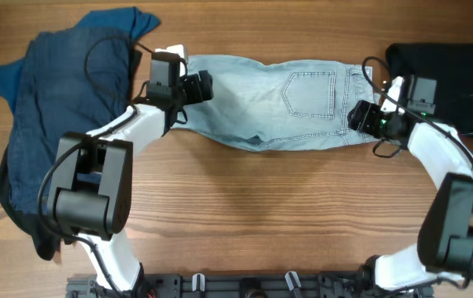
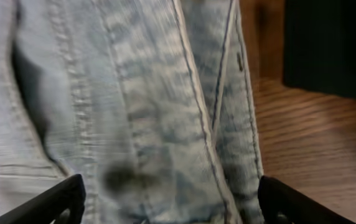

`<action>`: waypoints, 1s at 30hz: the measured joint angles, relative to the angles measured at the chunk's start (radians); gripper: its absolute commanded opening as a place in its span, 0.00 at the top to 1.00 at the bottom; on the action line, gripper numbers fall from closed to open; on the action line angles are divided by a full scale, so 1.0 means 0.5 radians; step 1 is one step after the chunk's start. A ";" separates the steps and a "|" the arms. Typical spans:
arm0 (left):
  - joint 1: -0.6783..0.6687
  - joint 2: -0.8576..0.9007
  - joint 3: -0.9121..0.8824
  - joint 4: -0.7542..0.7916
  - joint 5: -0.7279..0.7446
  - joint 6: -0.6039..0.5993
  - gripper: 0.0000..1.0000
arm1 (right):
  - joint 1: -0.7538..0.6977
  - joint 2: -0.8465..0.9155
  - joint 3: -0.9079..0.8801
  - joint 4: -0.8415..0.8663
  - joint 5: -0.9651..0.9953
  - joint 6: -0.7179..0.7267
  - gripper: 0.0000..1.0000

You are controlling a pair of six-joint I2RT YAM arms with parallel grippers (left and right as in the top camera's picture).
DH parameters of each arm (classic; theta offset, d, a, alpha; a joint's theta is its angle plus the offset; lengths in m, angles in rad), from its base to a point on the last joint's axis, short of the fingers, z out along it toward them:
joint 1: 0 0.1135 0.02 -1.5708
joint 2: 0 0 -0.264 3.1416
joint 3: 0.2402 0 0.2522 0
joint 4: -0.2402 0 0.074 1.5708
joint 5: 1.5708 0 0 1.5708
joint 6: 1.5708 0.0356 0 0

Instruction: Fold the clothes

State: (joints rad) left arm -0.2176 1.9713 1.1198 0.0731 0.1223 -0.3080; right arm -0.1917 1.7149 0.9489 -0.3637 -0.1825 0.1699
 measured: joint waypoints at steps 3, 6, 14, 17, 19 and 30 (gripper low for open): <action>0.000 0.015 0.000 -0.056 0.001 0.001 0.15 | -0.002 0.064 0.000 0.068 0.002 -0.001 0.14; 0.000 0.057 0.002 -0.091 0.006 0.004 0.19 | -0.022 0.092 0.000 0.120 0.011 -0.001 0.18; 0.000 0.082 0.053 -0.195 -0.010 0.037 0.29 | -0.103 0.227 0.024 0.280 -0.071 -0.022 0.25; 0.000 0.082 0.069 -0.247 -0.009 0.037 0.29 | -0.111 0.299 0.075 0.362 -0.182 -0.021 0.23; 0.000 0.082 0.079 -0.272 -0.009 0.037 0.29 | -0.117 0.350 0.111 0.412 -0.245 0.018 0.54; 0.002 0.082 0.087 -0.381 -0.039 0.040 0.80 | -0.175 0.472 0.108 0.472 -0.826 0.255 0.96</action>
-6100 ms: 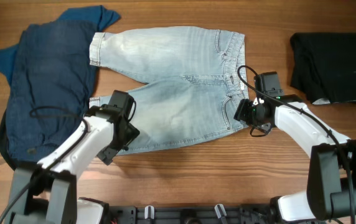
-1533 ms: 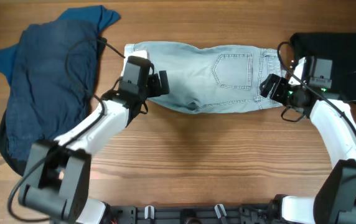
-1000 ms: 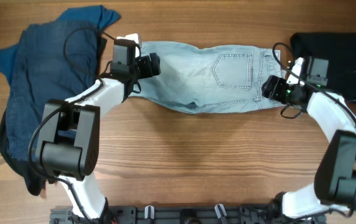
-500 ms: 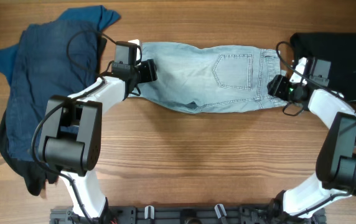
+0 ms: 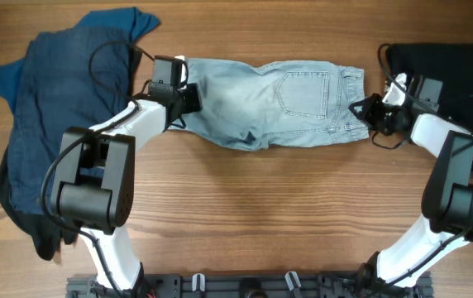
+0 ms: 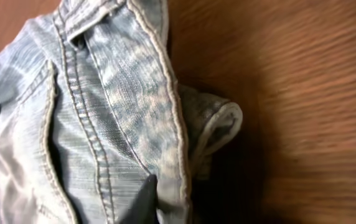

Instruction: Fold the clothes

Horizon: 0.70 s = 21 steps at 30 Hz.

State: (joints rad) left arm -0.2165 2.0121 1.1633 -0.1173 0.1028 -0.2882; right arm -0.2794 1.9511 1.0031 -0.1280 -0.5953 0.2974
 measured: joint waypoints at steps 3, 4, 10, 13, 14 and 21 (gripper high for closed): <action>-0.001 0.000 0.004 -0.066 0.002 -0.003 0.81 | 0.011 -0.074 -0.022 -0.156 -0.047 0.019 0.96; -0.001 0.000 0.005 -0.072 0.002 -0.004 0.80 | 0.013 -0.119 -0.026 -0.220 -0.050 0.024 0.96; -0.018 -0.007 0.026 -0.112 0.078 -0.006 0.06 | -0.110 -0.466 0.048 -0.594 -0.081 -0.002 0.96; -0.056 -0.028 0.042 -0.125 0.180 -0.002 0.07 | -0.231 -0.499 0.108 -0.723 -0.109 -0.069 0.96; -0.056 -0.030 0.042 -0.125 0.191 -0.002 0.07 | -0.249 -0.499 0.117 -0.758 -0.114 -0.099 0.96; -0.047 -0.031 0.050 -0.163 0.246 -0.002 0.05 | -0.256 -0.499 0.320 -1.018 -0.085 -0.262 0.96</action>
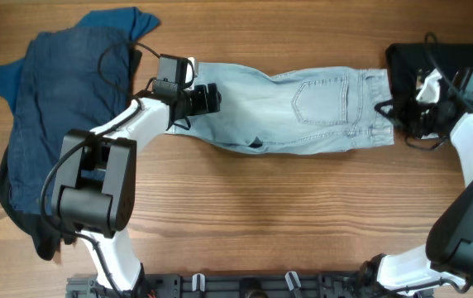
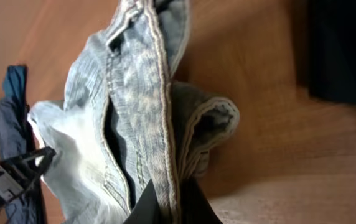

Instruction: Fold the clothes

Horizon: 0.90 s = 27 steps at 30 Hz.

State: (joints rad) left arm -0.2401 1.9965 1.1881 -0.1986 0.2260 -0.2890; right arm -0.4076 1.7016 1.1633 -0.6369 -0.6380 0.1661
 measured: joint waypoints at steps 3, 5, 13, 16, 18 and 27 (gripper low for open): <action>0.000 -0.007 0.002 -0.020 0.046 0.002 0.01 | 0.000 0.000 0.150 -0.106 0.008 -0.040 0.96; 0.000 -0.016 0.001 -0.035 0.104 0.000 0.00 | 0.000 0.000 0.235 -0.161 0.017 -0.068 0.96; 0.005 -0.158 -0.047 -0.262 0.226 -0.004 0.00 | -0.020 0.000 0.271 -0.256 0.181 -0.065 0.96; 0.043 -0.281 -0.053 -0.314 0.217 -0.008 0.01 | -0.085 0.000 0.271 -0.271 0.269 -0.056 0.96; 0.060 -0.315 -0.053 -0.341 0.211 -0.009 0.02 | -0.108 0.000 0.271 -0.272 0.304 -0.050 0.96; 0.067 -0.327 -0.056 -0.356 0.201 -0.002 0.89 | 0.058 0.000 0.285 -0.273 0.394 -0.058 0.96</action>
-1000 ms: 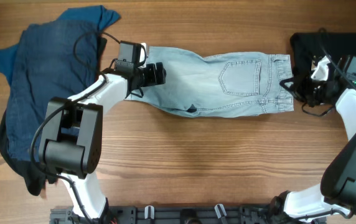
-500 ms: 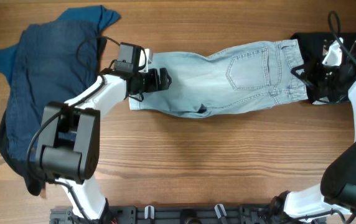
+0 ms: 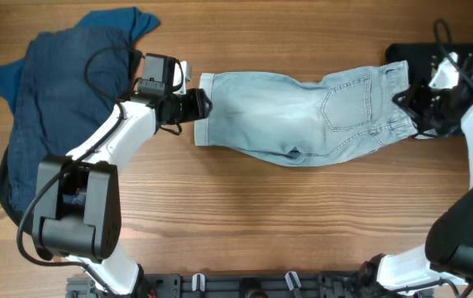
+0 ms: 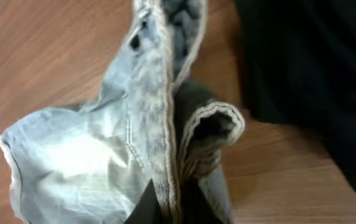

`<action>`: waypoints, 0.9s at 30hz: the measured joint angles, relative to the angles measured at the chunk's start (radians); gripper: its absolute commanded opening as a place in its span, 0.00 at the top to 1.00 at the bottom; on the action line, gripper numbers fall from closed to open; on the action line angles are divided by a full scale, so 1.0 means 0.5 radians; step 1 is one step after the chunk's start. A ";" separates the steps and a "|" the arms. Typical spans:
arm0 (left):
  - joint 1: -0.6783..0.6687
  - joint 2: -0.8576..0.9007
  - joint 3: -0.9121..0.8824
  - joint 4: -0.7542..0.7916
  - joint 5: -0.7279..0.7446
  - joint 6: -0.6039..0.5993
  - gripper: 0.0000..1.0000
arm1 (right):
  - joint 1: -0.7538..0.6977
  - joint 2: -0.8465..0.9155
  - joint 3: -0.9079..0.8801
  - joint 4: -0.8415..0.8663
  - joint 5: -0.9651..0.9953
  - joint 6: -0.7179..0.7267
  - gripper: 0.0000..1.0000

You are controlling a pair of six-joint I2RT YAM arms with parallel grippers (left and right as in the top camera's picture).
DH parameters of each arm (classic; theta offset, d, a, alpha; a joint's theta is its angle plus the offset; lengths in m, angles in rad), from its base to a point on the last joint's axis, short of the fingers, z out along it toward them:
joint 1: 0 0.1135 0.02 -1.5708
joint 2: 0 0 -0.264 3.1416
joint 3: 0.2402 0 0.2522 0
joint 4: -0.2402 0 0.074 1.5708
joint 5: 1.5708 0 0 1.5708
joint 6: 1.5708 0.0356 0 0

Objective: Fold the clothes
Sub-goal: 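Fold the right end of the jeans leftward onto the left end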

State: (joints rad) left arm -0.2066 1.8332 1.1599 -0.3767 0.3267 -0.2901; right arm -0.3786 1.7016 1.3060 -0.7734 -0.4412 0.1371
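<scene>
Light blue jeans lie stretched across the middle of the table, back pocket up, waistband to the right. My right gripper holds that end; in the right wrist view its fingers are shut on the bunched waistband, which is lifted off the wood. My left gripper sits at the jeans' straight left hem and looks closed on it. No left wrist view is given.
A pile of dark blue clothes covers the left end of the table, under the left arm. A black garment, also, lies at the far right corner just behind the right gripper. Bare wood runs along the front.
The jeans have shifted right, and their left hem is now at the left gripper's tip. My right gripper, still shut on the waistband, is further right, against the black garment.
At first both grippers rested on the jeans, the right one open over the waistband. Then the right gripper was shut on the waistband edge. After that it held the waistband further right each time, and the jeans now lie longer and nearer the black garment.
</scene>
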 measured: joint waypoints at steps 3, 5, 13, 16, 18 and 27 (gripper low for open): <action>0.000 0.001 -0.001 0.089 0.001 0.053 0.96 | 0.076 0.000 0.004 0.001 0.014 -0.001 0.96; 0.000 0.004 -0.002 0.136 0.001 0.067 0.96 | 0.098 0.000 0.008 0.002 0.018 -0.001 0.96; 0.000 0.281 -0.003 0.255 0.086 0.143 0.96 | 0.121 0.000 0.011 0.000 0.033 -0.001 0.96; 0.008 0.311 -0.005 0.255 0.098 0.154 0.96 | 0.121 0.000 0.011 -0.002 0.033 -0.001 0.96; 0.033 0.317 -0.005 0.255 0.108 0.159 0.96 | 0.130 0.000 0.011 -0.002 0.035 -0.002 0.96; 0.037 0.358 0.004 0.278 0.159 0.160 0.96 | 0.644 -0.015 0.012 0.091 0.063 0.015 0.96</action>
State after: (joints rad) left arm -0.1883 2.0121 1.1618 -0.2379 0.4061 -0.2100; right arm -0.0566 1.6939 1.3121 -0.7280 -0.4099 0.1448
